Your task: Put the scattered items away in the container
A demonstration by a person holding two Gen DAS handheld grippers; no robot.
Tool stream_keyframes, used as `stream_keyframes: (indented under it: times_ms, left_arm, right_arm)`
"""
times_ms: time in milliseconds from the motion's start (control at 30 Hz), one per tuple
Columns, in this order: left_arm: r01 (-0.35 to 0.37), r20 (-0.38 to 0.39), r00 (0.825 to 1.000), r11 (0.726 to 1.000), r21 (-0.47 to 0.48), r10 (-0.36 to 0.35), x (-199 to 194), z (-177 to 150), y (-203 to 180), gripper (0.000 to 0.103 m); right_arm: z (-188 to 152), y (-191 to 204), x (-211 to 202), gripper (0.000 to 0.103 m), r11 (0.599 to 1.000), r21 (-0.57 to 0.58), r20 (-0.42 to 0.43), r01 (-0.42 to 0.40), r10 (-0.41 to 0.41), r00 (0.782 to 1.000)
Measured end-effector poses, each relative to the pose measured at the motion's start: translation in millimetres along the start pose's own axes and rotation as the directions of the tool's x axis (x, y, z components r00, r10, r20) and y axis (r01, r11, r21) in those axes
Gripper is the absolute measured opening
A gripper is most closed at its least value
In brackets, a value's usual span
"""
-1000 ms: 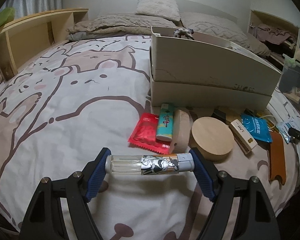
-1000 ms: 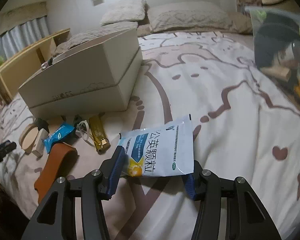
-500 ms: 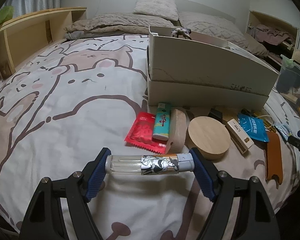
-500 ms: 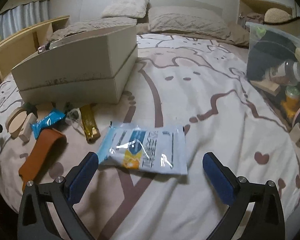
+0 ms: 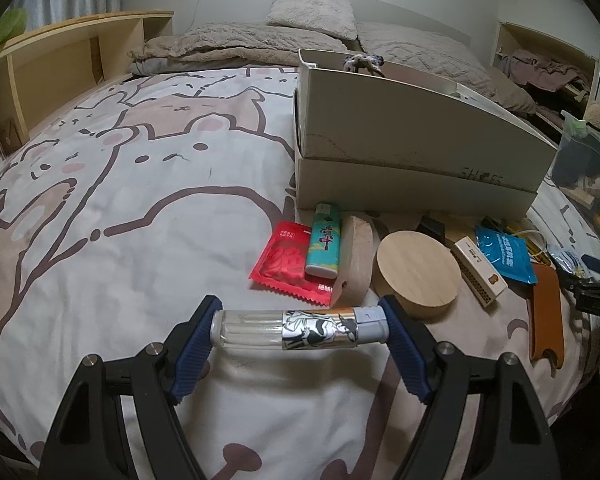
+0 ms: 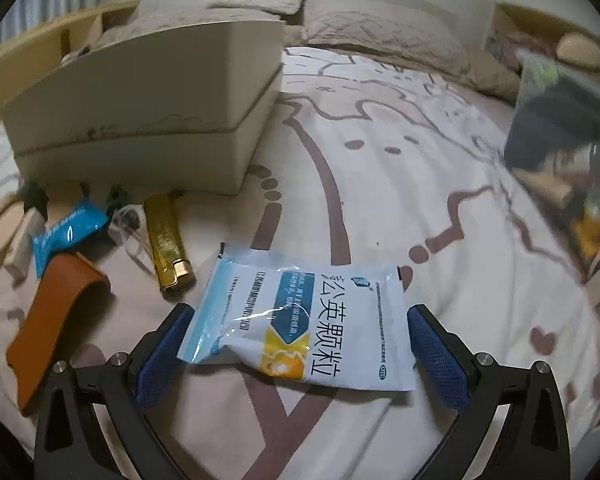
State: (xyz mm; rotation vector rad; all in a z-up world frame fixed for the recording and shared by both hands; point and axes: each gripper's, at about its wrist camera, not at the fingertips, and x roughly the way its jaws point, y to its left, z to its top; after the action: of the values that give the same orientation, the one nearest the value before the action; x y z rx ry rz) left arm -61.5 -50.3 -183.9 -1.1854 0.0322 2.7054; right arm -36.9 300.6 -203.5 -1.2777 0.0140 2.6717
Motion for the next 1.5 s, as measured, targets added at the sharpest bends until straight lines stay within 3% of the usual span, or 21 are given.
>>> stream_keyframes:
  times_ms: [467, 533, 900, 1500]
  left_arm:
    - [0.015, -0.015, 1.000, 1.000, 0.001, -0.015, 5, 0, 0, 0.080]
    - [0.016, -0.014, 1.000, 1.000, -0.001, -0.016, 5, 0, 0, 0.080]
    - [0.020, 0.004, 1.000, 1.000, 0.001, -0.020, -1, 1, 0, 0.080]
    - [0.029, 0.041, 0.999, 1.000, 0.009, -0.030, -12, 8, -4, 0.080]
  right_arm:
    - [-1, -5, 2, 0.103, 0.999, 0.032, 0.038, -0.037, 0.035, 0.999]
    - [-2, -3, -1, 0.094, 0.999, 0.022, 0.055, -0.036, 0.035, 0.998]
    - [-2, 3, -11, 0.071, 0.999, -0.009, 0.093, -0.045, 0.045, 0.995]
    - [9, -9, -58, 0.070, 0.984, 0.075, 0.196, -0.160, 0.143, 0.970]
